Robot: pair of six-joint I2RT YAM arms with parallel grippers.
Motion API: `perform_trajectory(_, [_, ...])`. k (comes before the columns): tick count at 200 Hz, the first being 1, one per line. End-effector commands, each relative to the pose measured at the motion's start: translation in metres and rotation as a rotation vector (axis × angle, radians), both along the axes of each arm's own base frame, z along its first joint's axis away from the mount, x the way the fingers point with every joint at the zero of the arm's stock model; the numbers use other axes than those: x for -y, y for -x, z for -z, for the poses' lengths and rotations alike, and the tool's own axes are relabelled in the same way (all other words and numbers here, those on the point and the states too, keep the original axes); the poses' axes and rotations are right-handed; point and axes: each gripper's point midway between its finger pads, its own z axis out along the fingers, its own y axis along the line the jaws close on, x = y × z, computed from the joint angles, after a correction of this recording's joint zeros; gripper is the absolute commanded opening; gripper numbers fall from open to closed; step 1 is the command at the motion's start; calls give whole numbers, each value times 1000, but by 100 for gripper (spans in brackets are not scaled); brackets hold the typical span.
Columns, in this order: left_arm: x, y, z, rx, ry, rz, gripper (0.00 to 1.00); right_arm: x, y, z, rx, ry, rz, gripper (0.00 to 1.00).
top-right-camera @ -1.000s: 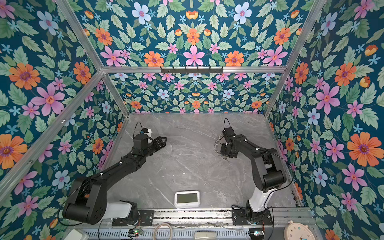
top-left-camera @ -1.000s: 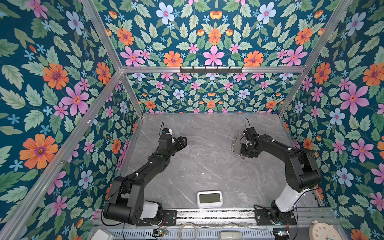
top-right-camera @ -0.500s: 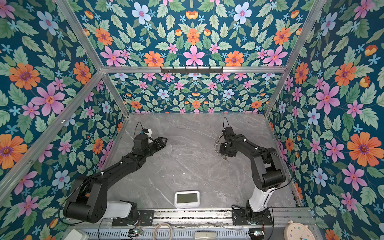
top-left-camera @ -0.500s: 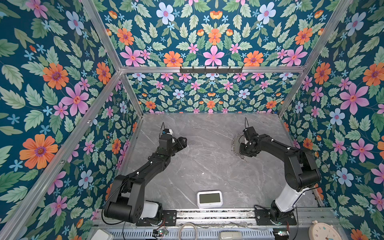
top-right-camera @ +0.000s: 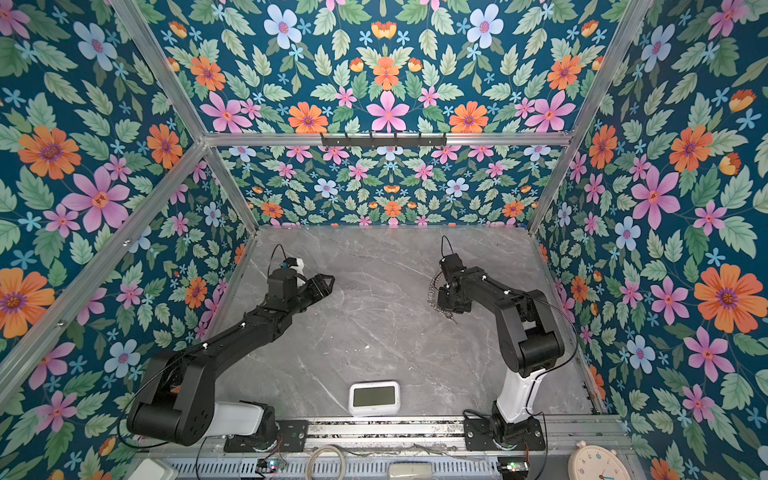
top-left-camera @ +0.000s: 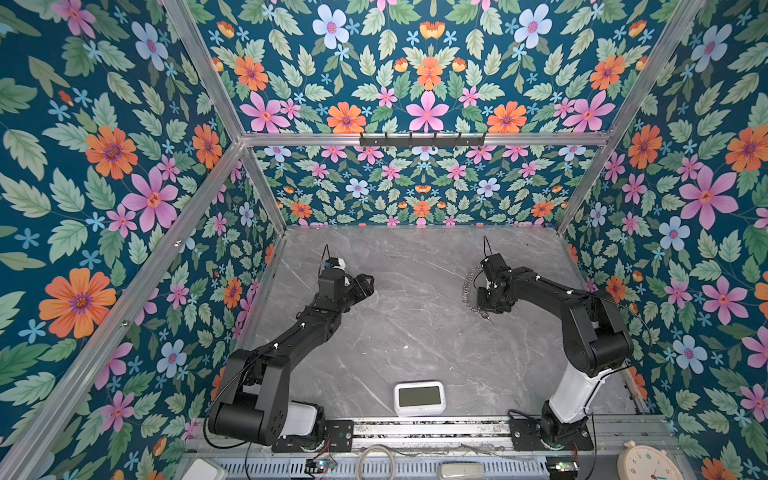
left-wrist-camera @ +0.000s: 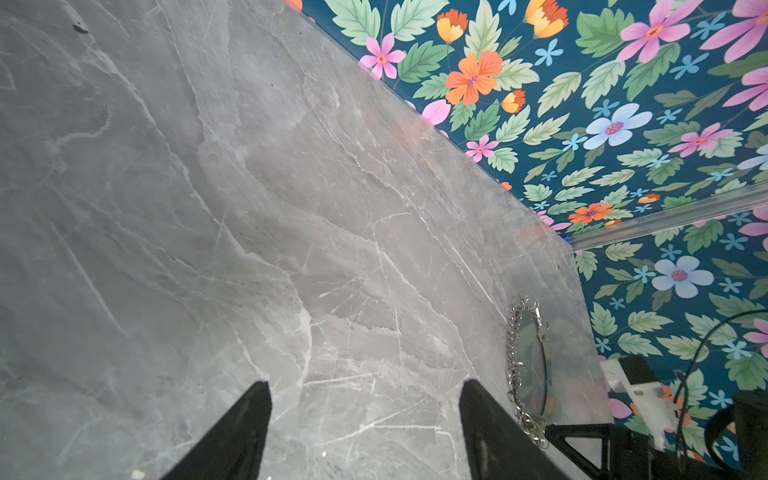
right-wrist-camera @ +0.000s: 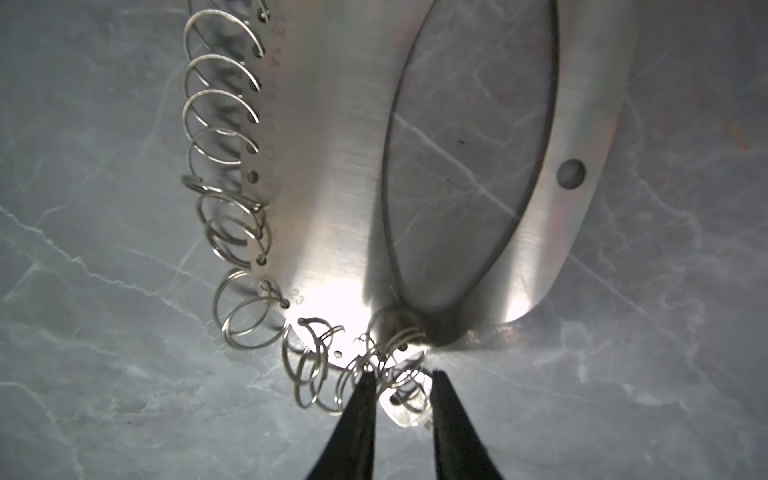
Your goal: Remove the keys from the keyring
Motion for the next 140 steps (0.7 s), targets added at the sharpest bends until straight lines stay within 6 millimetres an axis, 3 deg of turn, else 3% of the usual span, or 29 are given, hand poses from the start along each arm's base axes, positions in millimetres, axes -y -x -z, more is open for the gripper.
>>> perform_trajectory(1, [-2,-3,-4,24,-12,-5,74,1,0,0,-2,20,-15,27])
perform_trajectory(34, [-1,-4,-4,21,-12,-4,74,0,-3,2,-4,39,-21,29])
perform_trajectory(88, [-1,-4,-2,17,-16,-4,74,11,-2,11,-27,102,-5,24])
perform_trajectory(140, [-1,-5,-2,17,-14,-2,74,14,-3,-1,12,114,-3,21])
